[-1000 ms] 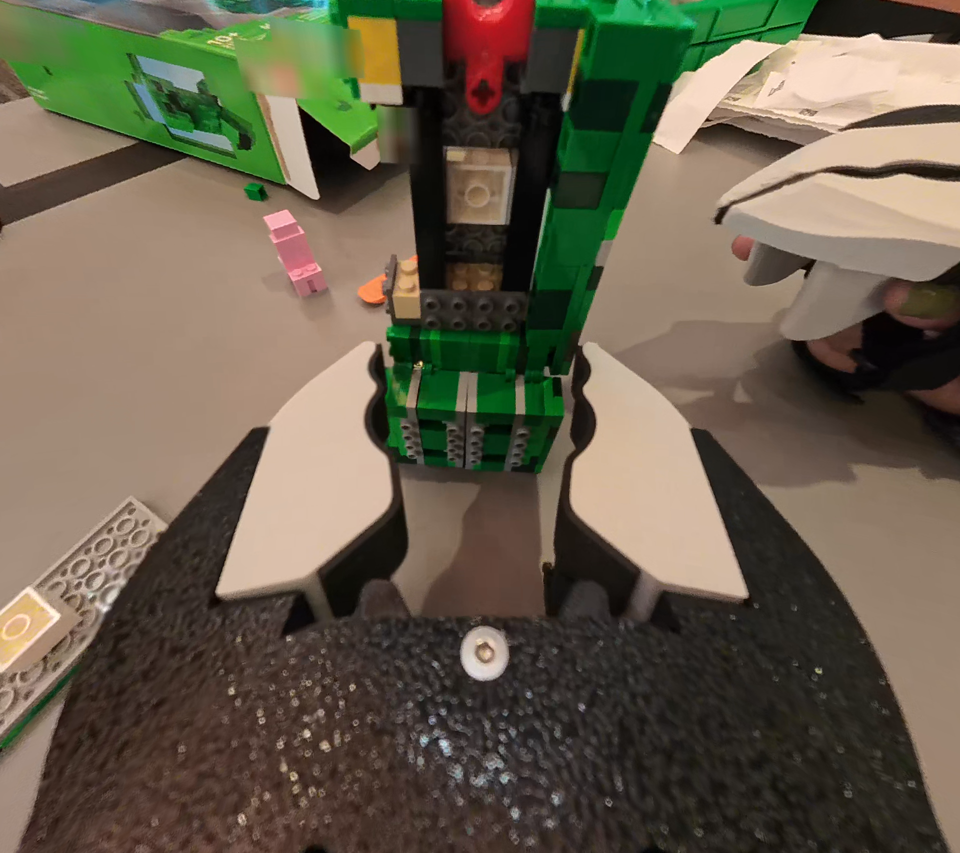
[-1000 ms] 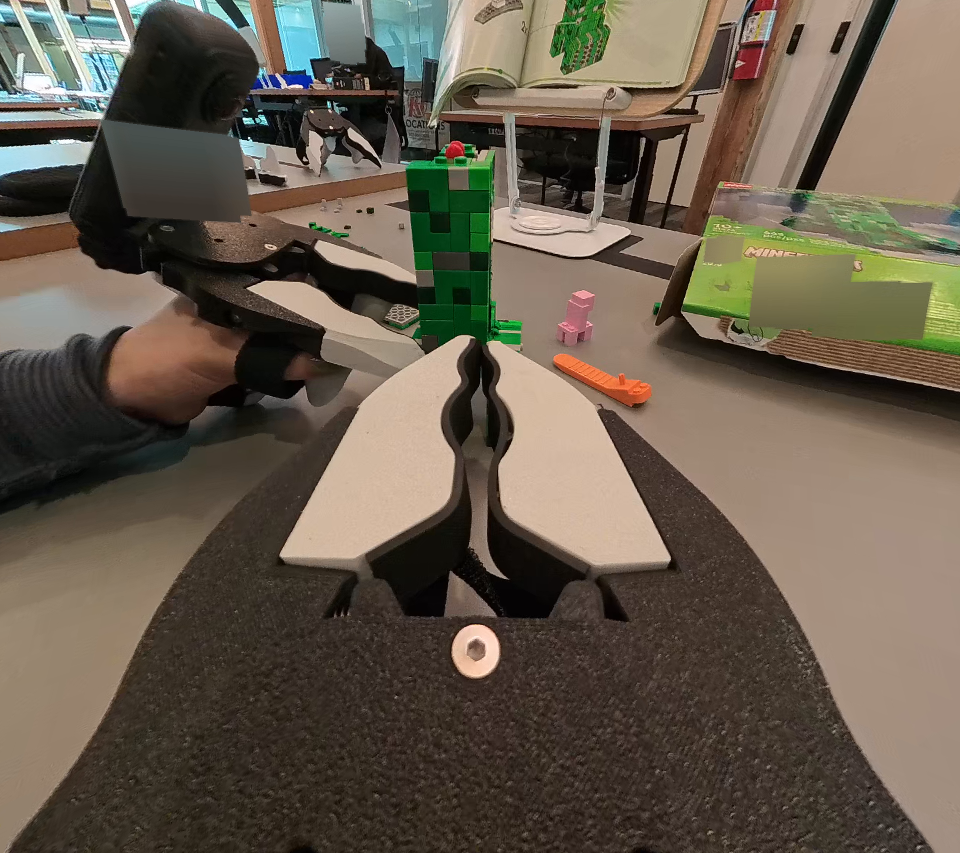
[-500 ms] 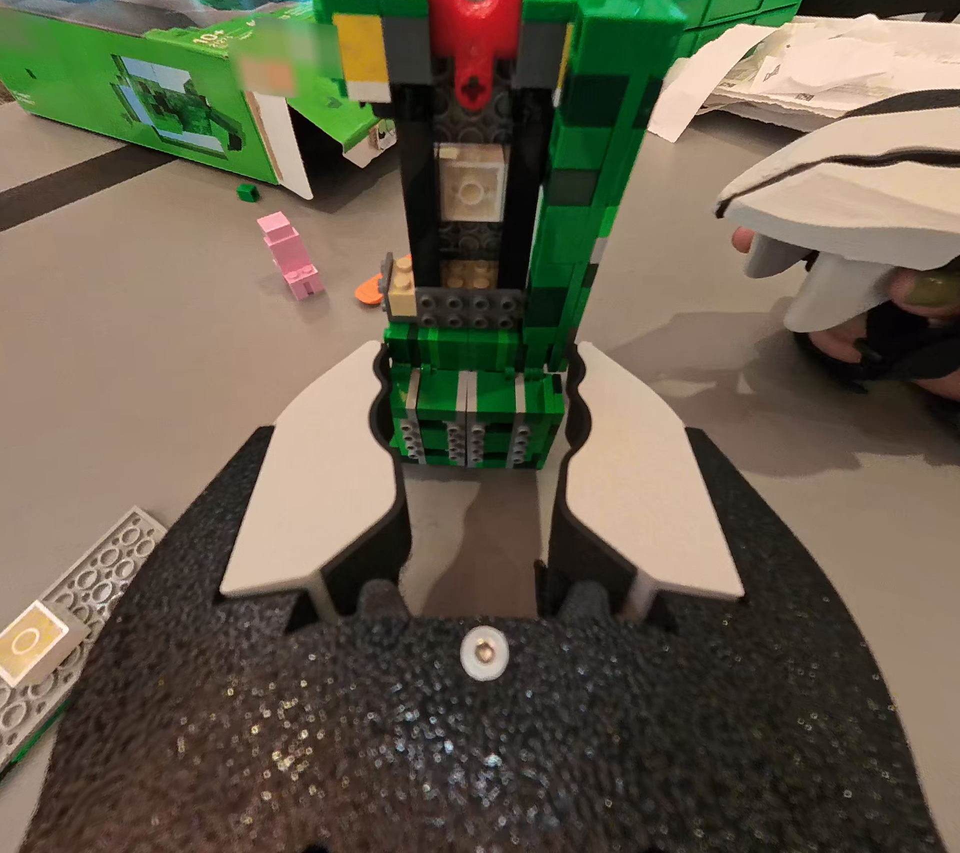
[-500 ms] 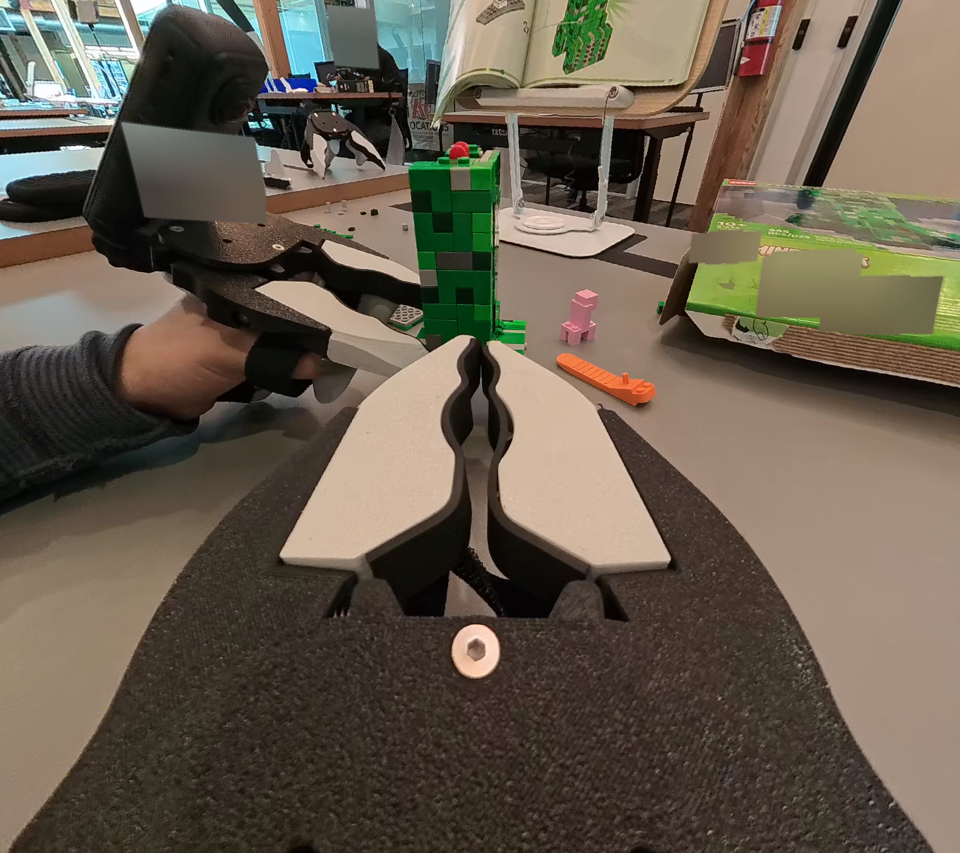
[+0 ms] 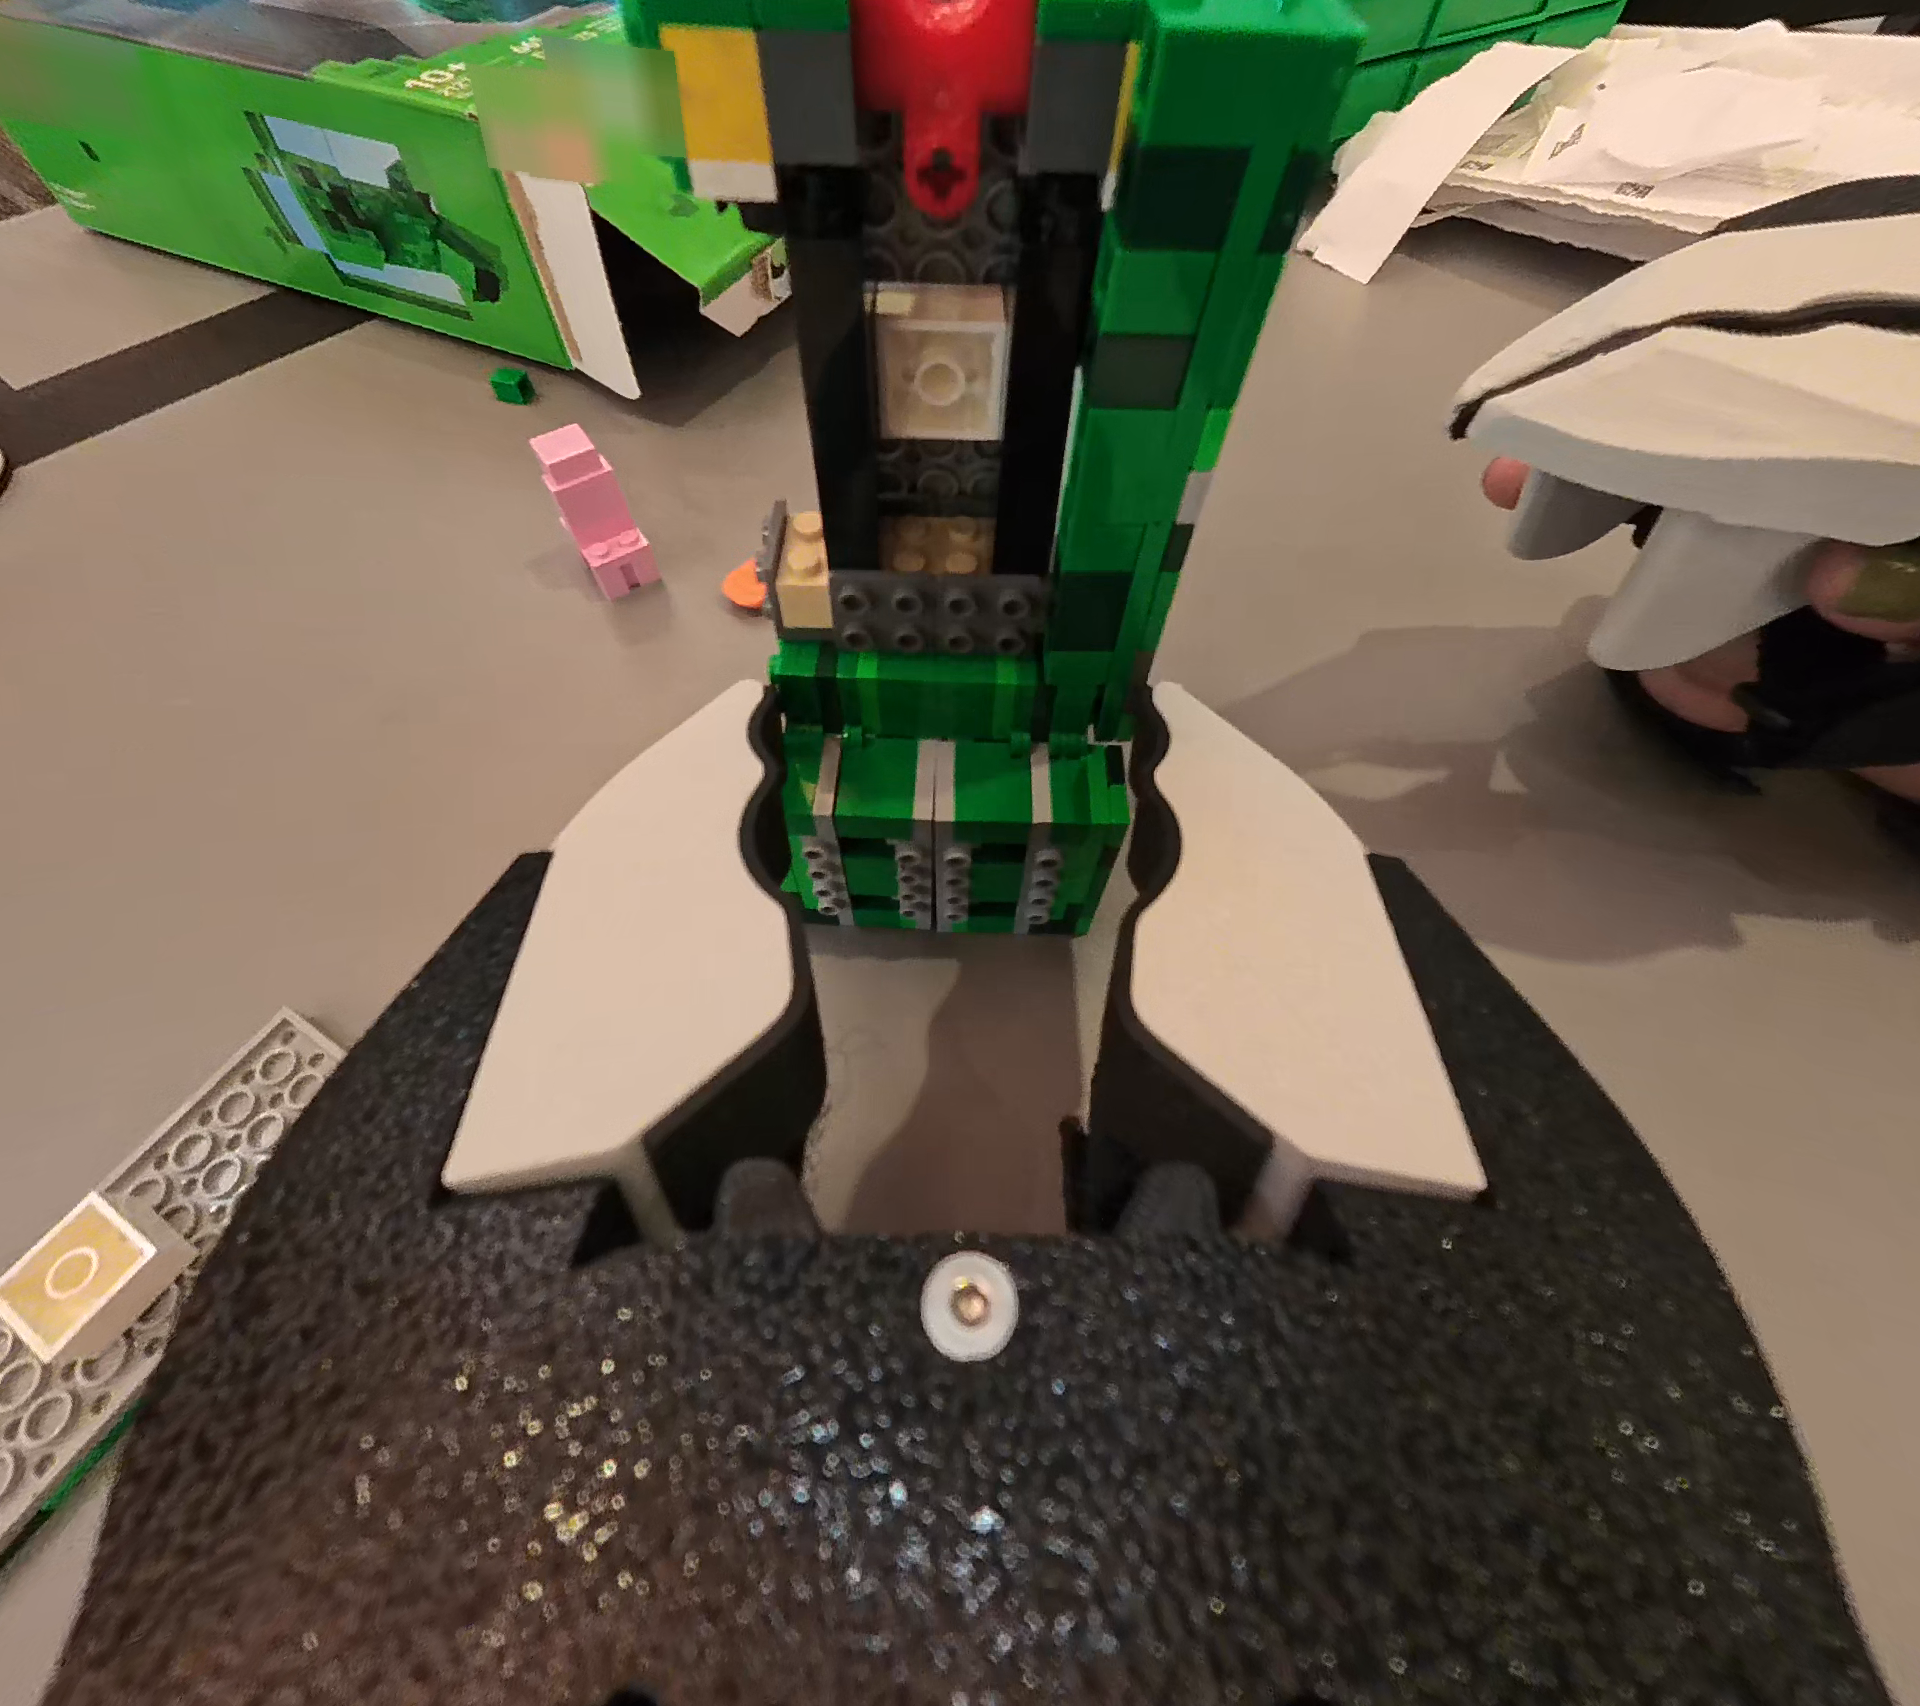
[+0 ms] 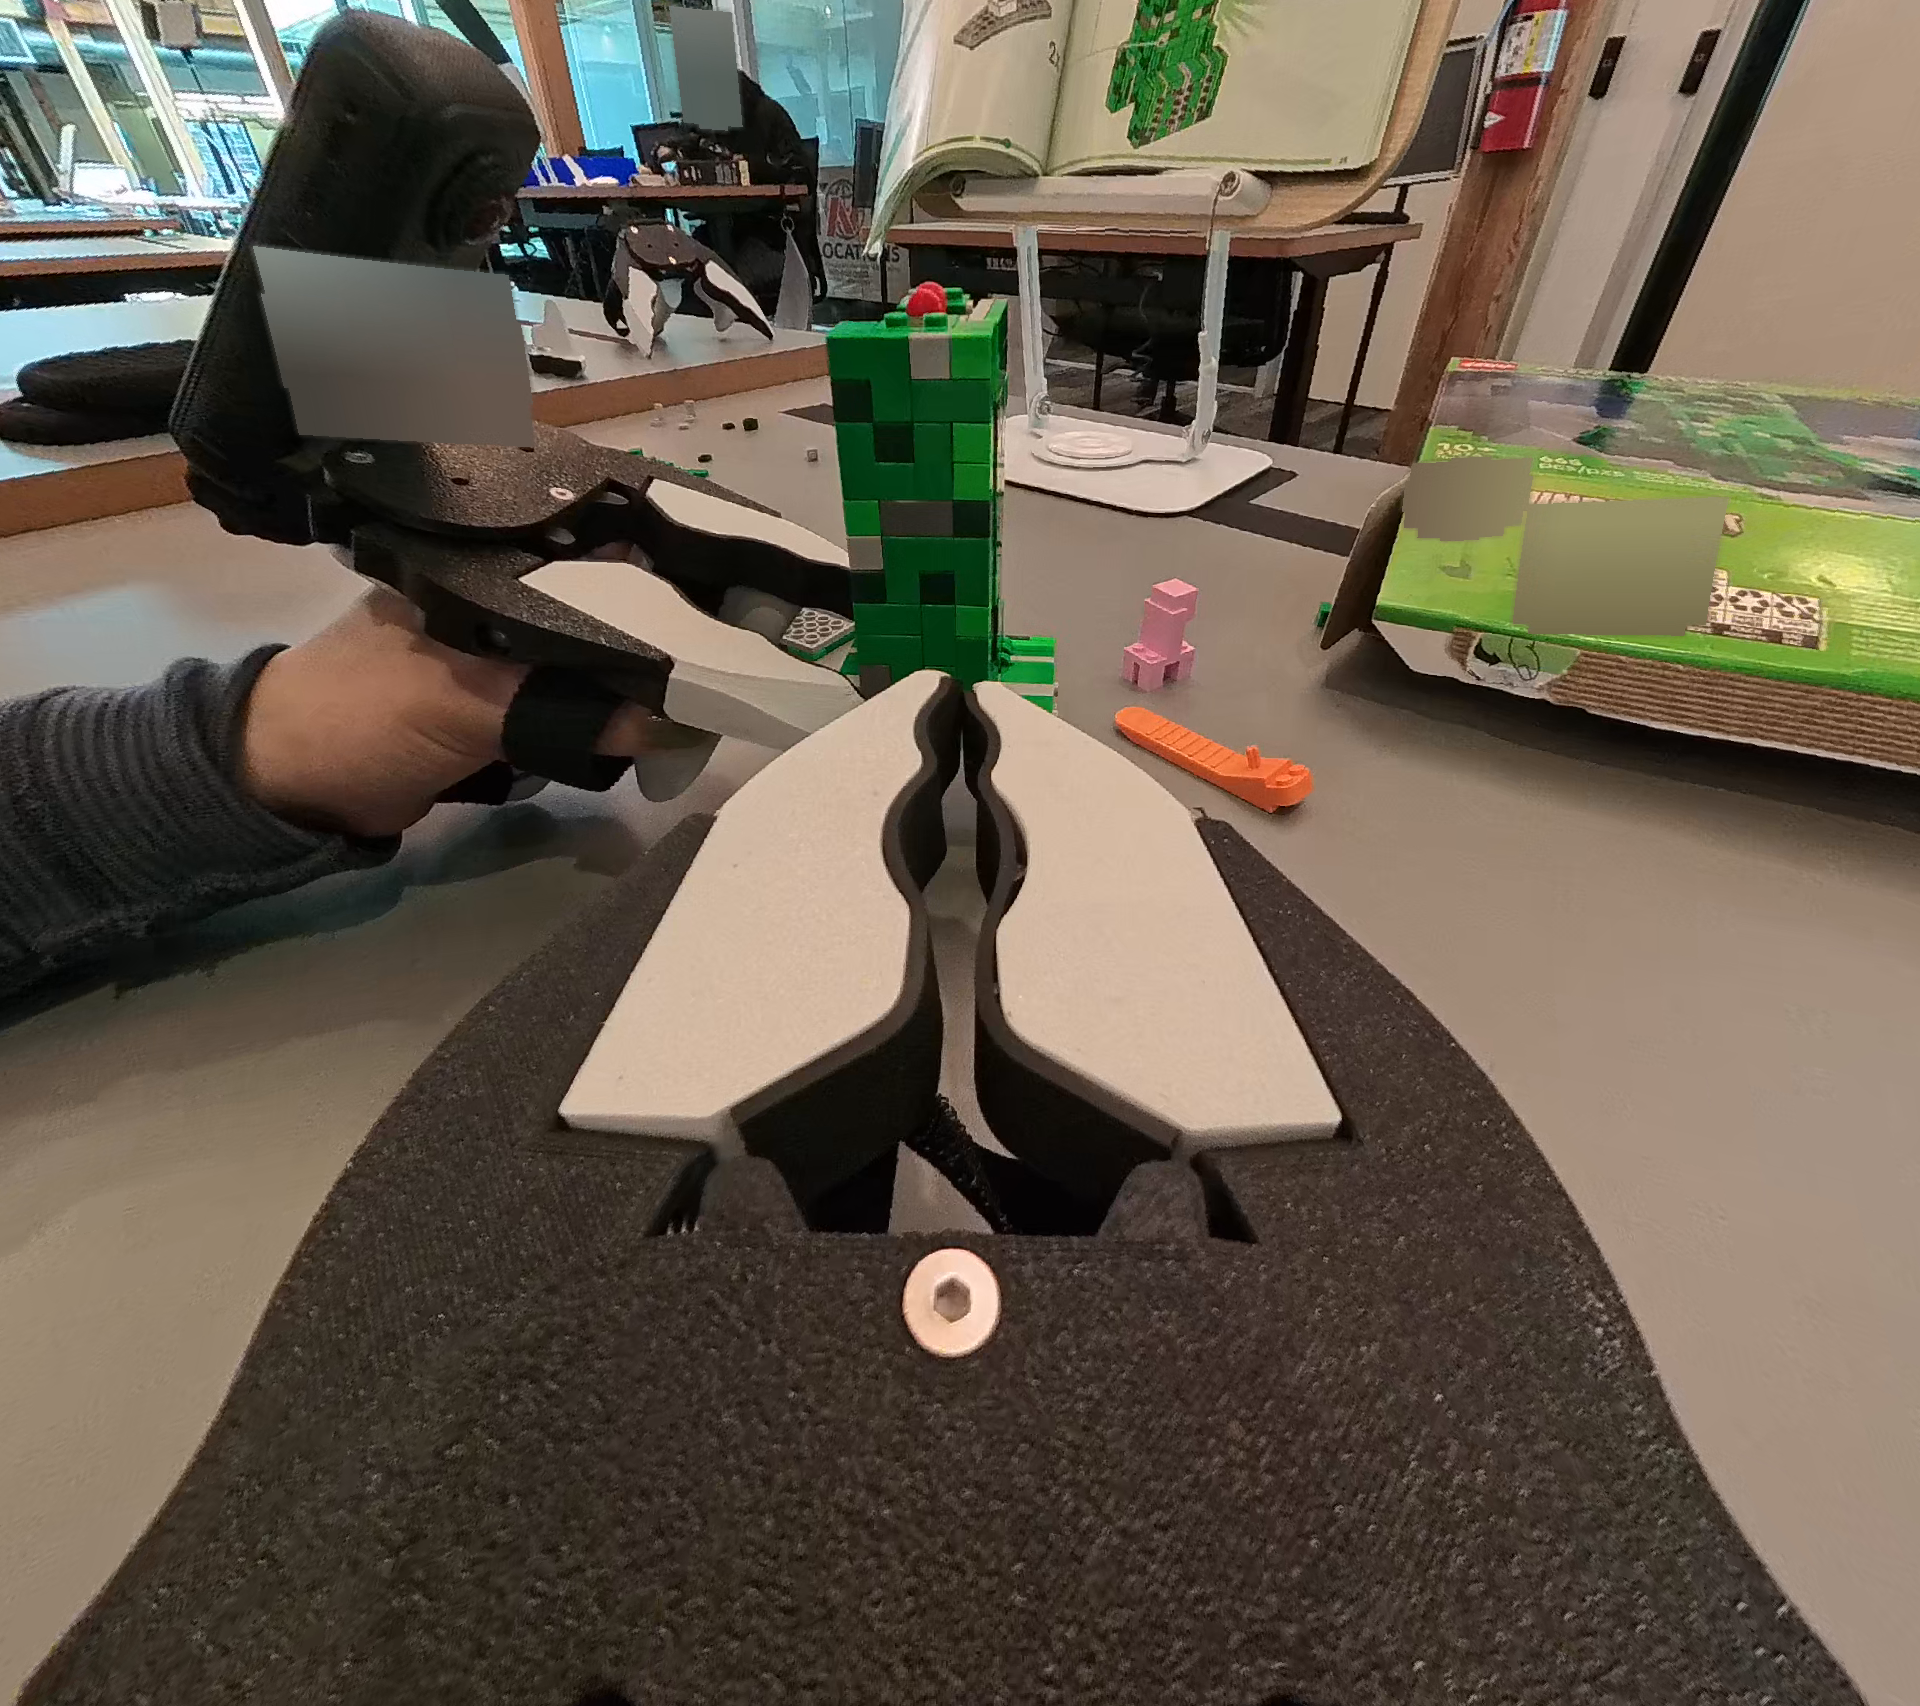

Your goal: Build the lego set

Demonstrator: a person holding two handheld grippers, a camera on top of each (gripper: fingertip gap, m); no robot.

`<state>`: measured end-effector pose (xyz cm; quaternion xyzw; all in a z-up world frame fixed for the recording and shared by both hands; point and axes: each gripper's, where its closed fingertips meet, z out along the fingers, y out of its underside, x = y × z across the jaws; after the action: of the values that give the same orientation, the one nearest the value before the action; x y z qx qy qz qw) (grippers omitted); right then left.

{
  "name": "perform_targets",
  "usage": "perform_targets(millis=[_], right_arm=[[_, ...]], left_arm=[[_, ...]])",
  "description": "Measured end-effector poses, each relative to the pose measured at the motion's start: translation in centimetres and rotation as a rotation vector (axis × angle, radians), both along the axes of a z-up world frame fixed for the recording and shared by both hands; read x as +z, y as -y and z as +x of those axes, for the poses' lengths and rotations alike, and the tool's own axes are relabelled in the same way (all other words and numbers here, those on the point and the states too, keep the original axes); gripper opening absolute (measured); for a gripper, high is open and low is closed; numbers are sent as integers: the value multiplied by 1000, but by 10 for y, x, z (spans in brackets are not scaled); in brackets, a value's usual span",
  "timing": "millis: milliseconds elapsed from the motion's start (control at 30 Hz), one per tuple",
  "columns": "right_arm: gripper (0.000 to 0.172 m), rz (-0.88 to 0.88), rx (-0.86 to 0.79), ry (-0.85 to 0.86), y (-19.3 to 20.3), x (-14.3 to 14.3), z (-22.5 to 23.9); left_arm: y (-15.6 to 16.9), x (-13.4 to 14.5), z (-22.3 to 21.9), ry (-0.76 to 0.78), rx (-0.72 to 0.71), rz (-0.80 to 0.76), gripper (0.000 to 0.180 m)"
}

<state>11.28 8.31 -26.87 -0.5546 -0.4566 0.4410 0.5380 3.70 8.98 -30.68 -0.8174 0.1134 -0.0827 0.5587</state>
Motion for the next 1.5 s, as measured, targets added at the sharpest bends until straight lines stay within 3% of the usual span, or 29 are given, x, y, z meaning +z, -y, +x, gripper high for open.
perform_targets(millis=[433, 600, 800, 933, 1100, 1200, 1300, 1500], right_arm=[[0, 0, -3, -9, 0, 1, 1], [0, -10, -54, -12, -9, 1, 1], [0, -61, -79, 357, -44, -43, -26], [0, -113, -14, 451, -54, -57, -43], [0, -93, 166, 518, -23, -65, -47], [0, -18, 388, 476, 25, -58, -48], [0, 80, 513, 477, 55, -58, -47], [0, 26, 504, 367, 49, -44, -45]], left_arm=[[1, 1, 0, 55, -13, 4, 65], [8, 1, 2, 88, -43, -19, 83], [48, 7, -5, 5, -58, -8, 87], [74, 2, 0, 20, -93, -34, 79], [85, -7, -2, 94, -91, -73, 77], [87, -10, 12, 214, -204, -143, 92], [86, -19, 0, 188, -168, -188, 105], [85, -18, -13, 170, -151, -176, 114]])
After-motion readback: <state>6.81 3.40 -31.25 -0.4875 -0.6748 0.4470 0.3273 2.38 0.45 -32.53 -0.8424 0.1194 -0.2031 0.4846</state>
